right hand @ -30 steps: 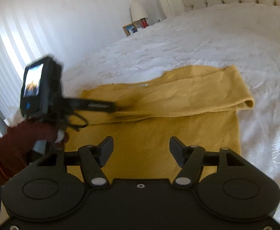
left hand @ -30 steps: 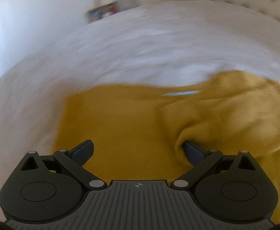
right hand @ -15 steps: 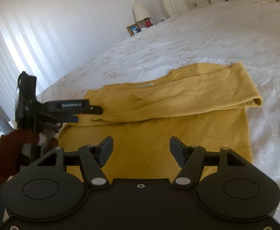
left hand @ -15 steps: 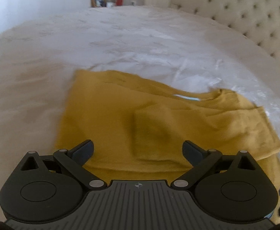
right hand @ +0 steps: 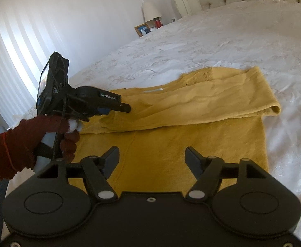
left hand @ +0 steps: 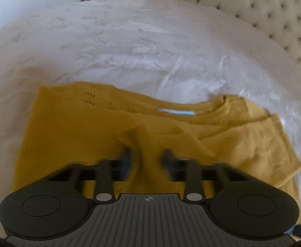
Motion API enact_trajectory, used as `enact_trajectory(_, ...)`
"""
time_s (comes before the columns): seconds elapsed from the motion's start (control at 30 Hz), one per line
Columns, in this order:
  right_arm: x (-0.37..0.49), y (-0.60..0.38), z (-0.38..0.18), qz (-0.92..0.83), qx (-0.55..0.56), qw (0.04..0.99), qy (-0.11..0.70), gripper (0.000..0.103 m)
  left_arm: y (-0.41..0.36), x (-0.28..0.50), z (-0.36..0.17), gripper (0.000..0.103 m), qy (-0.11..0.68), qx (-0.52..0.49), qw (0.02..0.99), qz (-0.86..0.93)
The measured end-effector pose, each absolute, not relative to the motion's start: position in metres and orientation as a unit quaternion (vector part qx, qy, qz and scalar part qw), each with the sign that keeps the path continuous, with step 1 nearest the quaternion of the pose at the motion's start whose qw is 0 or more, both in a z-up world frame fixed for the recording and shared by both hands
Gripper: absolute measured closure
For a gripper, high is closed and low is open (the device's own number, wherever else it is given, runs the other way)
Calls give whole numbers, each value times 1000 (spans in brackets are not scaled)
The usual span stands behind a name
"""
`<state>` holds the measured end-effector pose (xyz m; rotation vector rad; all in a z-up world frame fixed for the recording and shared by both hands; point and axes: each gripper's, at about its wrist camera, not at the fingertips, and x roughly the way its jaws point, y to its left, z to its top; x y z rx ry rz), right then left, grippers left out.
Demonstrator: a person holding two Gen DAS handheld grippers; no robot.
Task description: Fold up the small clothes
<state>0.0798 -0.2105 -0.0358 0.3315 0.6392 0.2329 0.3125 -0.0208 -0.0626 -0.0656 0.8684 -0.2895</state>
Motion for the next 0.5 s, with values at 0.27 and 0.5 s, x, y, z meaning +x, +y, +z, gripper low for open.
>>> enact_trajectory(0.27, 81, -209, -33, 114, 150, 931, 313, 30, 1, 288, 2, 94, 338, -38, 927, -159)
enact_trajectory(0.5, 95, -213, -34, 102, 133, 933, 317, 30, 46, 308, -13, 94, 372, -38, 920, -120)
